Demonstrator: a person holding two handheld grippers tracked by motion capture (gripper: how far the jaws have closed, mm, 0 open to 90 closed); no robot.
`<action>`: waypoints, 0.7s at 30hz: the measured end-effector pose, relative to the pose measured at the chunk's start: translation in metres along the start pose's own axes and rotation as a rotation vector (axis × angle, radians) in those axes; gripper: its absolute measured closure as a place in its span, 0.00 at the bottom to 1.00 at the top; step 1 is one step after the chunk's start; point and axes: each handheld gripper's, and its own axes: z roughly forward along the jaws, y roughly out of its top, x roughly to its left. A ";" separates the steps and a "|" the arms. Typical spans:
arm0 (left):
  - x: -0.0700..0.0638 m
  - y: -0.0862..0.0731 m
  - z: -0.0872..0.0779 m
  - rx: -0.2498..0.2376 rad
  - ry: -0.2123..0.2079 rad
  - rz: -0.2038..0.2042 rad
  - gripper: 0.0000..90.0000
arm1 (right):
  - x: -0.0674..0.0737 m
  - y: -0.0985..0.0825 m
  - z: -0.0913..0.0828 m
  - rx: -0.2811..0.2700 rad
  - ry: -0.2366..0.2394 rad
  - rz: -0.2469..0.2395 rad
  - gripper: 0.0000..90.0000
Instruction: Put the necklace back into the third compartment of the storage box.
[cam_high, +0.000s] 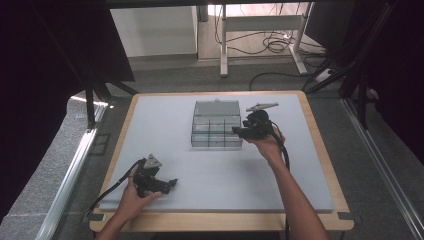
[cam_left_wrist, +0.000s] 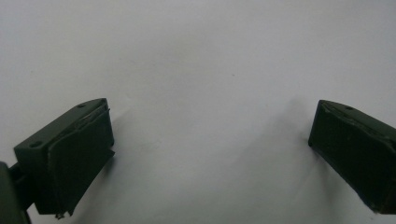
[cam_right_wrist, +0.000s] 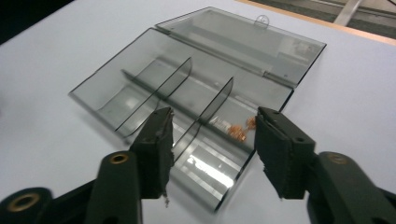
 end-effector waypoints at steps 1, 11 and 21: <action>0.000 0.000 0.000 0.000 0.000 0.000 0.00 | 0.002 -0.005 -0.006 -0.013 0.014 0.003 0.46; 0.000 0.000 0.000 -0.004 0.002 0.000 0.00 | 0.023 -0.047 -0.047 -0.035 0.009 -0.070 0.36; 0.000 0.000 0.000 -0.001 0.000 0.001 0.00 | 0.006 -0.110 -0.072 -0.049 0.004 0.007 0.34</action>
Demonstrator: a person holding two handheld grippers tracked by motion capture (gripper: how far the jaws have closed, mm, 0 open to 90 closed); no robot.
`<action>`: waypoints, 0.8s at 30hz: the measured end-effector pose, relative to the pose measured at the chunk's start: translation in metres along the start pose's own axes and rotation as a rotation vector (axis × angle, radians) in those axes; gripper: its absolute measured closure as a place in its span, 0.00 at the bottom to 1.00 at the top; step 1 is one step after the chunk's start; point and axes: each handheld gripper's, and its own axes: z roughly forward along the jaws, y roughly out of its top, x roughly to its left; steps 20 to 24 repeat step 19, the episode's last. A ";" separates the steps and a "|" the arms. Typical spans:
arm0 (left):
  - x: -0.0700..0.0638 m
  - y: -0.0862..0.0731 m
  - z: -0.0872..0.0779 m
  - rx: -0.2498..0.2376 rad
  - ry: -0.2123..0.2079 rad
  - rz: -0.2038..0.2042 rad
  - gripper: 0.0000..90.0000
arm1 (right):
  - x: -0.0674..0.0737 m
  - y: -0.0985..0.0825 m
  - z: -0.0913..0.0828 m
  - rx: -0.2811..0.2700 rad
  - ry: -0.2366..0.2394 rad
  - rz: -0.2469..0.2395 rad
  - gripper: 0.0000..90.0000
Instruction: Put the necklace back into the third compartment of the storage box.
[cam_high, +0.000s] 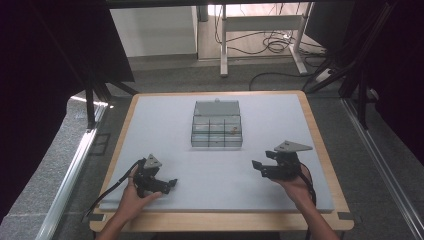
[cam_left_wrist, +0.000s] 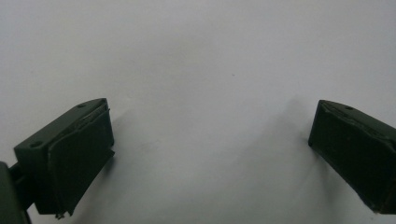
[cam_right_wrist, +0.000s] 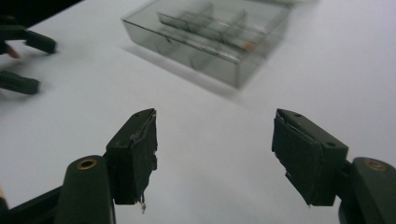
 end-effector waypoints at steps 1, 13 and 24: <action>0.000 0.000 0.000 0.000 0.000 0.000 0.00 | -0.005 -0.006 0.001 0.027 -0.005 0.013 0.33; 0.000 0.000 0.000 0.001 0.000 0.000 0.00 | -0.005 -0.020 0.012 0.065 -0.052 -0.025 0.33; 0.000 0.000 0.000 0.002 -0.002 -0.001 0.00 | -0.002 -0.021 0.017 0.066 -0.075 -0.051 0.32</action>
